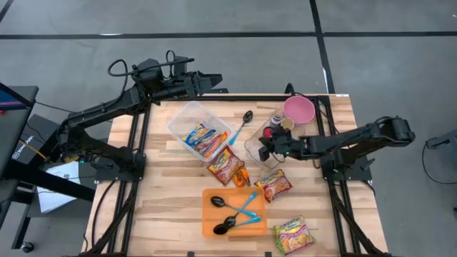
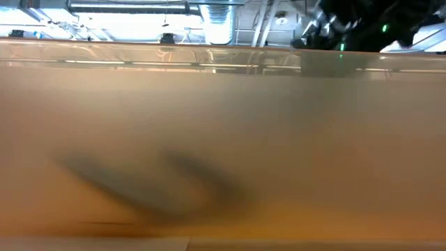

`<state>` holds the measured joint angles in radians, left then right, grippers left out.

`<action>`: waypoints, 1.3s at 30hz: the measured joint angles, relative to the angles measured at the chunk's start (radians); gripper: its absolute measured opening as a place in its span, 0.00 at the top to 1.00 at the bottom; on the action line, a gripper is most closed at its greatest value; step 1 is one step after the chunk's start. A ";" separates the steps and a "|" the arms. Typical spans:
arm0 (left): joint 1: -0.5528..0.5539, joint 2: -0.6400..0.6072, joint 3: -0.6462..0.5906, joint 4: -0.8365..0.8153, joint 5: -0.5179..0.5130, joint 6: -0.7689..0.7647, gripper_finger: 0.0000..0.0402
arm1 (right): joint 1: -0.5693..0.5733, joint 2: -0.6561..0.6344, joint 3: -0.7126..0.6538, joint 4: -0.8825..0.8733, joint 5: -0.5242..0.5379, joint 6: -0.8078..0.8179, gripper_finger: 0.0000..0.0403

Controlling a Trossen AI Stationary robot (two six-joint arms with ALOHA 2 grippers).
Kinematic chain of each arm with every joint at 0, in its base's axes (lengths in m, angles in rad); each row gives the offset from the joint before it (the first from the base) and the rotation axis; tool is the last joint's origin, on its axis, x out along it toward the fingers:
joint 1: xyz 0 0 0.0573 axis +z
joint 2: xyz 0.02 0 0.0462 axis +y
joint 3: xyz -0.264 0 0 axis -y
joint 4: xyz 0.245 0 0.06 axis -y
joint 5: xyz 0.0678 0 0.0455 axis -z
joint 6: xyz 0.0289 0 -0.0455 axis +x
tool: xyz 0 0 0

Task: Pick & Place Food Item
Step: Put the red seasoning can into the transparent bin

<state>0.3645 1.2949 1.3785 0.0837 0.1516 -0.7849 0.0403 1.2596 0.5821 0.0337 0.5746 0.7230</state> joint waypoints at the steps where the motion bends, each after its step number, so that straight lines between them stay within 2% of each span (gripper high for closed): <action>1: 0.000 0.000 0.000 0.000 0.000 0.000 0.17 | 0.013 -0.027 0.007 0.003 0.004 -0.008 1.00; 10: -0.008 0.000 0.000 -0.001 0.035 0.048 0.17 | 0.147 -0.344 0.114 0.049 0.005 -0.255 1.00; 16: -0.026 0.000 0.000 -0.002 0.038 0.103 0.17 | 0.180 -0.523 0.162 0.051 0.004 -0.353 1.00; 20: -0.045 0.000 0.001 -0.044 0.038 0.133 0.17 | 0.183 -0.601 0.164 0.051 0.003 -0.364 1.00; 29: -0.125 0.028 0.004 -0.189 0.036 0.227 0.20 | 0.182 -0.687 0.163 0.079 -0.002 -0.387 1.00; 33: -0.204 0.125 0.001 -0.228 0.015 0.295 0.34 | 0.182 -0.707 0.164 0.088 -0.013 -0.391 1.00; 36: -0.254 0.223 0.000 -0.129 -0.014 0.349 0.54 | 0.182 -0.722 0.163 0.103 -0.027 -0.393 1.00; 39: -0.277 0.314 0.001 -0.038 -0.049 0.362 0.80 | 0.182 -0.732 0.163 0.114 -0.031 -0.394 1.00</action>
<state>0.0874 1.6088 1.3792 0.0457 0.1022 -0.4231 0.2222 0.5274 0.7453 0.1473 0.5437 0.3294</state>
